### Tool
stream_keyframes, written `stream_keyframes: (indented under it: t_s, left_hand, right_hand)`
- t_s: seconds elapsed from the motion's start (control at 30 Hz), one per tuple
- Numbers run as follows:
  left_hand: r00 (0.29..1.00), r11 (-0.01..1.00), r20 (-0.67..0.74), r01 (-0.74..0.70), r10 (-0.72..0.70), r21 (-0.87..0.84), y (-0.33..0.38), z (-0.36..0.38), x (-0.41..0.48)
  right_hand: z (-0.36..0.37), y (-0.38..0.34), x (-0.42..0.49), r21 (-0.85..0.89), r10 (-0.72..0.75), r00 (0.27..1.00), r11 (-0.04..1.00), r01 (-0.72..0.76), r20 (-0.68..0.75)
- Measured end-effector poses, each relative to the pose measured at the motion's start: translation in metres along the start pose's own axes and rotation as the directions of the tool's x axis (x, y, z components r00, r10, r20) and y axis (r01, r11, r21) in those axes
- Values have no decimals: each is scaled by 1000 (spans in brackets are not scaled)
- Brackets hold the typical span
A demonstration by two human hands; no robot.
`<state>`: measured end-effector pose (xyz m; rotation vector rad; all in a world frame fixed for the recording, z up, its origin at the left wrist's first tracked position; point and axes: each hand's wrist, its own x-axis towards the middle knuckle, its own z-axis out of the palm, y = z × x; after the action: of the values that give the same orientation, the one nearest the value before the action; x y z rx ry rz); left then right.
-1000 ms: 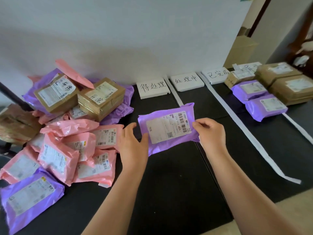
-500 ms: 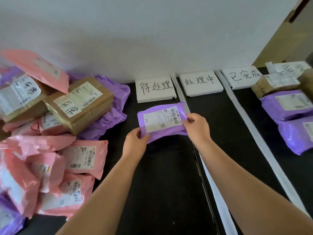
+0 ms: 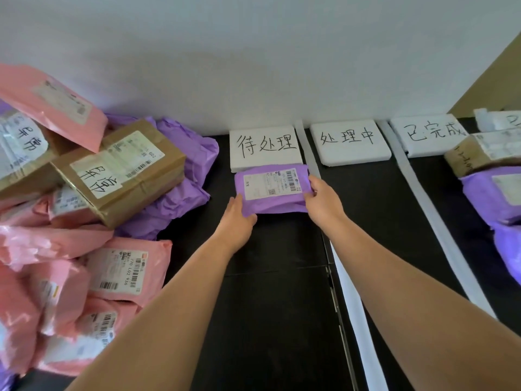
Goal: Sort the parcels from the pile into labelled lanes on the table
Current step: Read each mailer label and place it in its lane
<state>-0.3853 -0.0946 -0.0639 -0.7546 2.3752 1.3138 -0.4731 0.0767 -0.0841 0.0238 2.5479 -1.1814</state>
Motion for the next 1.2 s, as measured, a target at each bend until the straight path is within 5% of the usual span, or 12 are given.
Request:
stream_keyframes:
  t_s: [0.47, 1.2]
  left_hand:
    - [953, 993, -292, -106, 85, -57, -36, -28, -105]
    - [769, 992, -638, -62, -24, -112, -271, -256, -247]
  right_hand:
    - [9, -45, -88, 31, -78, 969, 996, 88, -234]
    - [251, -205, -309, 5, -242, 965, 970, 242, 103]
